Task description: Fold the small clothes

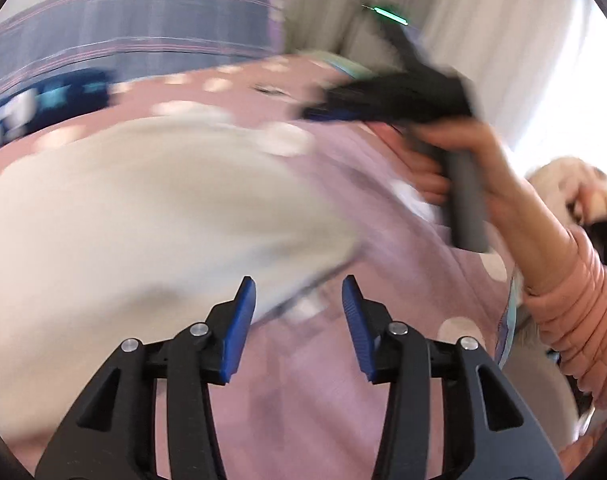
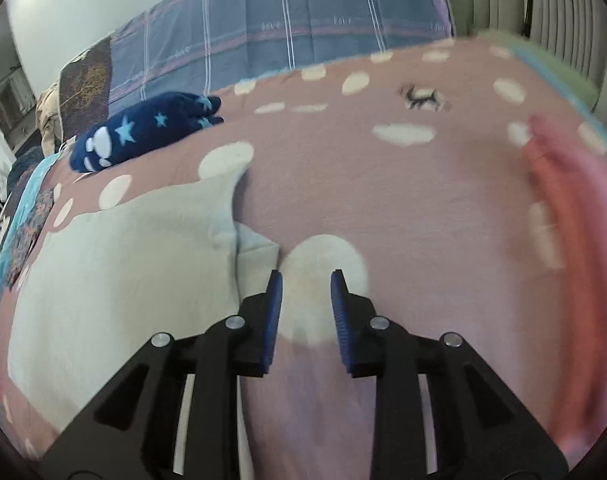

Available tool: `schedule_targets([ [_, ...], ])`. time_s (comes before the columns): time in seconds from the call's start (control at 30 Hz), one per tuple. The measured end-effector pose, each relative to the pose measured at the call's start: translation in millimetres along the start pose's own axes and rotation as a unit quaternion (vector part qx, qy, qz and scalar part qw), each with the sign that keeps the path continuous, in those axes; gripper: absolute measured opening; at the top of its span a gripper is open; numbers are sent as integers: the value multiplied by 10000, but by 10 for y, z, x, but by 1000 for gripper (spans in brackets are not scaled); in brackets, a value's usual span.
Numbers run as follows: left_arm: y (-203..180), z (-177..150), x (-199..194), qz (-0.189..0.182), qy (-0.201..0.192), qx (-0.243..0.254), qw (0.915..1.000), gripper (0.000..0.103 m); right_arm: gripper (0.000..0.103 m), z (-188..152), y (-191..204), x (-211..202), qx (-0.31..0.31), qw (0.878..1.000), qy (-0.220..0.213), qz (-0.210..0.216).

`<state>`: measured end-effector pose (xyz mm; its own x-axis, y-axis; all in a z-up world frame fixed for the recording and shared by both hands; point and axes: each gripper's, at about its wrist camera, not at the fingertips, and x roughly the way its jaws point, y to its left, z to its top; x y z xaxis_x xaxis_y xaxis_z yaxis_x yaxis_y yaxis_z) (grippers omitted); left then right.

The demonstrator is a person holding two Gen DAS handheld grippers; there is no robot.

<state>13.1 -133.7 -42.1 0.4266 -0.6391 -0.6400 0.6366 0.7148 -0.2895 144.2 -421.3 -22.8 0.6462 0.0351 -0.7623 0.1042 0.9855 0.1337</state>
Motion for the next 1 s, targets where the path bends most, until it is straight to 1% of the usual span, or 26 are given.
schedule_targets([
  [0.03,151,-62,-182,149,-131,-204,9996,49,30,-17,32,-95,-58,10000,-26,38],
  [0.07,316,-156,-409,384,-304,-447,9978,50,33,-57,98,-249,-166,9998,-69,119],
  [0.1,525,-243,-640,680,-493,-704,9940,50,33,-95,198,-361,-302,9993,-113,192],
  [0.13,709,-343,-868,990,-681,-960,9881,50,35,-130,321,-445,-471,9984,-146,271],
  [0.17,826,-407,-1028,1212,-811,-1159,9825,50,37,-171,447,-501,-655,9971,-168,346],
  [0.2,1023,-541,-1273,1504,-987,-1466,9727,50,39,-254,730,-588,-1044,9932,-203,478],
  [0.23,1208,-688,-1495,1768,-1135,-1749,9619,50,43,-296,916,-621,-1289,9898,-218,567],
  [0.27,1378,-841,-1684,2062,-1231,-1971,9505,50,45,-406,1246,-666,-1729,9820,-242,724],
  [0.3,1483,-927,-1814,2287,-1268,-2100,9421,50,46,-476,1485,-671,-2019,9755,-251,838],
  [0.33,1549,-1023,-1914,2474,-1287,-2204,9347,50,47,-597,1812,-682,-2405,9648,-250,1033],
  [0.37,1652,-1166,-2044,2669,-1301,-2338,9258,50,47,-690,2026,-684,-2632,9574,-251,1159],
  [0.47,1823,-1335,-2180,2823,-1342,-2610,9133,50,47,-1135,2833,-710,-3523,9213,-301,1619],
  [0.5,1890,-1425,-2229,2817,-1355,-2719,9101,50,47,-1331,3117,-721,-3923,9016,-345,1790],
  [0.53,1932,-1484,-2263,2812,-1365,-2764,9088,50,48,-1531,3365,-733,-4358,8789,-427,1891],
  [0.57,1991,-1532,-2278,2805,-1387,-2803,9075,50,49,-1669,3519,-745,-4659,8626,-517,1903],
  [0.6,2087,-1535,-2272,2784,-1413,-2846,9064,51,49,-1864,3726,-736,-5048,8411,-674,1822],
  [0.63,2138,-1543,-2277,2762,-1432,-2877,9058,51,49,-2020,3892,-708,-5320,8262,-817,1665],
  [0.67,2199,-1607,-2305,2723,-1455,-2917,9053,51,49,-2094,3982,-676,-5450,8191,-880,1559],
  [0.73,2284,-1632,-2315,2622,-1493,-2986,9055,51,49,-2238,4159,-562,-5696,8060,-937,1311],
  [0.77,2305,-1672,-2355,2592,-1513,-2990,9059,51,49,-2288,4210,-503,-5779,8022,-988,1130],
  [0.83,2328,-1676,-2359,2578,-1561,-2957,9065,52,49,-2345,4305,-371,-5881,7980,-1111,714],
  [0.87,2342,-1667,-2382,2578,-1587,-2941,9066,53,49,-2342,4359,-318,-5896,7972,-1145,608],
  [0.9,2364,-1668,-2390,2569,-1609,-2935,9066,57,49,-2356,4405,-262,-5916,7956,-1213,477],
  [0.97,2387,-1676,-2422,2555,-1657,-2920,9066,58,49,-2374,4474,-190,-5949,7925,-1290,378],
  [1.0,2402,-1680,-2433,2556,-1666,-2916,9066,58,49,-2389,4447,-161,-5957,7910,-1352,347],
])
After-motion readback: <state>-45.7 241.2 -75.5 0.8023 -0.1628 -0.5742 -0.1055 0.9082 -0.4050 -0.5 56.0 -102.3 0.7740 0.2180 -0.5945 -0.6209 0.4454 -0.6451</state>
